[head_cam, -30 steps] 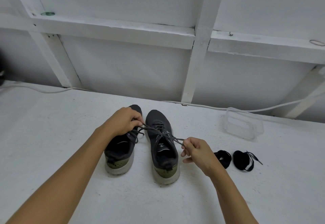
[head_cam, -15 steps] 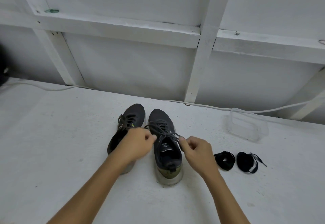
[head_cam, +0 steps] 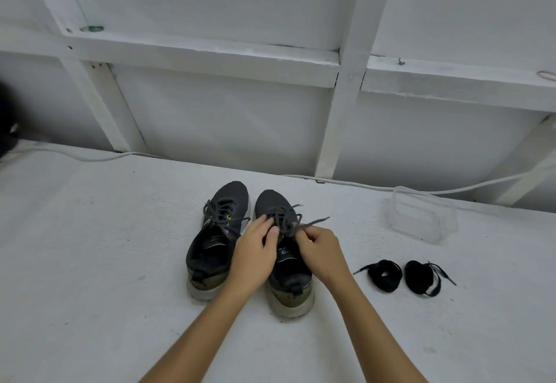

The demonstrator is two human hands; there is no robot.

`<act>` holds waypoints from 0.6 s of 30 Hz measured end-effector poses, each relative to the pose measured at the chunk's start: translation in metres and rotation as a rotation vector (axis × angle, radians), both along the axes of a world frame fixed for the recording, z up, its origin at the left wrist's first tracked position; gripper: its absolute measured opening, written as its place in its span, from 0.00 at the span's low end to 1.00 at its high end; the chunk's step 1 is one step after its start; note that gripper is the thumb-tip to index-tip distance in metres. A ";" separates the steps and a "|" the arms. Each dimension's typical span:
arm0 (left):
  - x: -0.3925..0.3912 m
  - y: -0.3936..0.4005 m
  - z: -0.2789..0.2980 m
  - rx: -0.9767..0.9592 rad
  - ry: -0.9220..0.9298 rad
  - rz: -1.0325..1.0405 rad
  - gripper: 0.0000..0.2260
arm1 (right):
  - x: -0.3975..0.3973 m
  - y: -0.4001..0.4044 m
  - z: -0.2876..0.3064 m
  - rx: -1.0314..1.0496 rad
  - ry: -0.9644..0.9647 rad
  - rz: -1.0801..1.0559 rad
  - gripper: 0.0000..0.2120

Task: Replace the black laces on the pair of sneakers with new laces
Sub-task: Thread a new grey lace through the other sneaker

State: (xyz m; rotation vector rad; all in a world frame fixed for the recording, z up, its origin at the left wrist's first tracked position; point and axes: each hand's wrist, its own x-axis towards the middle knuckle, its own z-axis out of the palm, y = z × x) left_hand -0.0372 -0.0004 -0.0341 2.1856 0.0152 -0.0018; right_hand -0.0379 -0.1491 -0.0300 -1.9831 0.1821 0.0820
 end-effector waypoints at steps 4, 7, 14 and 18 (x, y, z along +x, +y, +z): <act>-0.026 0.008 -0.013 -0.046 0.006 -0.022 0.17 | -0.020 0.002 -0.008 0.156 0.036 -0.065 0.15; -0.041 0.024 -0.006 0.092 -0.275 -0.094 0.13 | -0.038 0.002 -0.011 0.230 0.017 -0.010 0.10; -0.052 0.072 0.013 0.356 -0.557 0.148 0.17 | -0.080 0.005 -0.007 0.137 -0.160 0.041 0.28; -0.063 0.087 0.004 -0.035 -0.189 0.185 0.41 | -0.087 0.008 -0.010 0.124 -0.136 0.057 0.38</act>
